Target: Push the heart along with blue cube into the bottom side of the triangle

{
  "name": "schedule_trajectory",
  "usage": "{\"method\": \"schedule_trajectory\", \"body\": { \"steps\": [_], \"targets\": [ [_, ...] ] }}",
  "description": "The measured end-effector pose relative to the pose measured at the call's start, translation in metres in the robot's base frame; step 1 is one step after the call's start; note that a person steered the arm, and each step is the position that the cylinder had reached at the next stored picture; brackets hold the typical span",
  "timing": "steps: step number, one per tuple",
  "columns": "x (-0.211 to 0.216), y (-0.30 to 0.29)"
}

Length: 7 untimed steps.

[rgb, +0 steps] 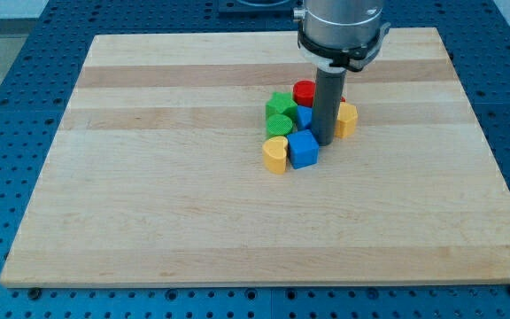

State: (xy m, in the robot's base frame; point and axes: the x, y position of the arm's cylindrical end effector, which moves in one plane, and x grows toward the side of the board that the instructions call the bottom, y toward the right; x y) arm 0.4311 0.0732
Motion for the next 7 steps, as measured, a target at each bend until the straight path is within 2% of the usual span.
{"method": "schedule_trajectory", "body": {
  "steps": [2,3,5,7],
  "targets": [
    [0.029,0.004],
    [0.035,0.027],
    [0.083,0.026],
    [0.09,-0.047]
  ]
}}
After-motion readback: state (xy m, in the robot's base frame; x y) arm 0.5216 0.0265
